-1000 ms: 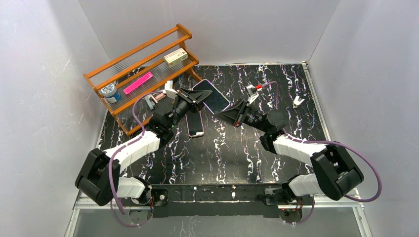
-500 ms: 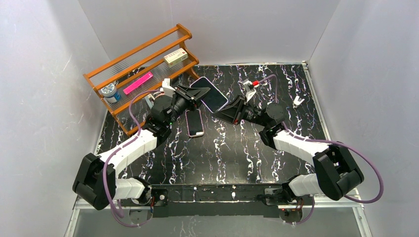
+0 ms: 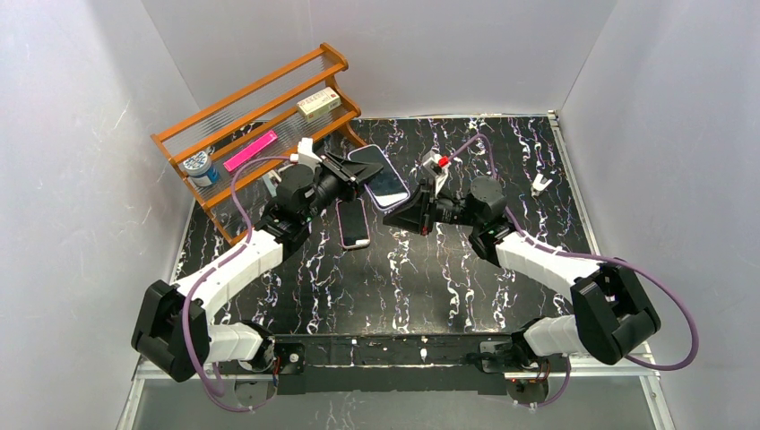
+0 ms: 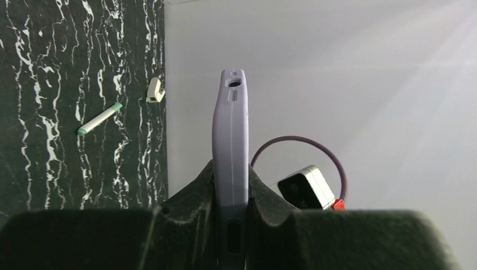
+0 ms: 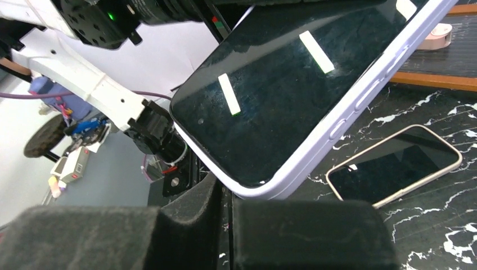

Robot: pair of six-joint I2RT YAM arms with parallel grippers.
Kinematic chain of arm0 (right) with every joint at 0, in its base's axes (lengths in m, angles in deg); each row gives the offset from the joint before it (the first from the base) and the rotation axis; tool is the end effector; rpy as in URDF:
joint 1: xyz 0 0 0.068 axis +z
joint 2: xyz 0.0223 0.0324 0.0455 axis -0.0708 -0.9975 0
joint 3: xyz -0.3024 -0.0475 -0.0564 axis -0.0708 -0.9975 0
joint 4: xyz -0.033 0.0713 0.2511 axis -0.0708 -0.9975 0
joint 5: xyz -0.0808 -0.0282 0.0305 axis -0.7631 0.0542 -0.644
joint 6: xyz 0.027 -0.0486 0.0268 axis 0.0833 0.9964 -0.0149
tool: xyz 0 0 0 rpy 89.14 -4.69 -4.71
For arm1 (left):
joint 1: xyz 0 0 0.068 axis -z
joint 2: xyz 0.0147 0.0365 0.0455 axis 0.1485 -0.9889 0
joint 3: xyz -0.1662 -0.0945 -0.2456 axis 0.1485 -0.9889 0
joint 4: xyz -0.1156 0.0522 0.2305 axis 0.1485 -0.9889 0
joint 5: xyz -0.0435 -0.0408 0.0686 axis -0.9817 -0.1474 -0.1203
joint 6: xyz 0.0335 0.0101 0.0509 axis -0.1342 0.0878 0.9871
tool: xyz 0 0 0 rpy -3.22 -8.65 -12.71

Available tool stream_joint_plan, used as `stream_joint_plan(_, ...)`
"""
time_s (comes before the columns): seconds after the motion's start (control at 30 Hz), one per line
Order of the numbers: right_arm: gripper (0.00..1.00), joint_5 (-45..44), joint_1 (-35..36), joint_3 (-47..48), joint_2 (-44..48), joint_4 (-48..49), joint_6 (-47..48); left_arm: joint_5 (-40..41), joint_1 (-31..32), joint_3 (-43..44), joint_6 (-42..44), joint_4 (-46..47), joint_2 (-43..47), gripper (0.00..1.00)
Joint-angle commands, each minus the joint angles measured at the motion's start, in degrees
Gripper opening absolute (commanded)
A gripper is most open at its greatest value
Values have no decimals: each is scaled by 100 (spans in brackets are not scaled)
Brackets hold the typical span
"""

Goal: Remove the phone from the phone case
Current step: Remove the phone case from the phone.

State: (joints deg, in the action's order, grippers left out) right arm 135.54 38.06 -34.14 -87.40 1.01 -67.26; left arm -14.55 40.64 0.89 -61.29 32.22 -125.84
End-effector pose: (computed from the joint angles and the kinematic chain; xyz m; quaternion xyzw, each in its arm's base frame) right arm 0.2201 0.1894 0.3275 -0.3134 0.5872 0.5958 0.4495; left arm 0.2464 -0.1625 0.3659 -0.2399 0.6375 -0.6414 0.3530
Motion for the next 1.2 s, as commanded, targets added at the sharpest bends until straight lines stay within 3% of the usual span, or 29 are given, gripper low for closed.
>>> stream_joint_plan(0.0, 17, -109, 27, 280, 308, -305, 612, -665, -177, 312, 857, -115, 308, 0)
stream_joint_plan(0.23, 45, 103, -87, -56, 818, -883, 782, -1967, -686, 646, 1989, -298, 240, 0)
stream_joint_plan(0.43, 56, 333, -94, -58, 1315, -1509, 1279, -2925, -722, 1061, 3008, -587, 117, 0)
stream_joint_plan(0.53, 61, 432, -92, 45, 1422, -1791, 1557, -3378, -722, 1108, 3081, -325, 23, 0)
stream_joint_plan(0.73, 63, 773, -90, 300, 1282, -1999, 1770, -4123, -718, 1274, 3128, 7, -170, 0)
stream_joint_plan(1.17, 62, 1232, -51, 655, 771, -1480, 1377, -4446, -681, 1424, 3158, 256, -239, 0)
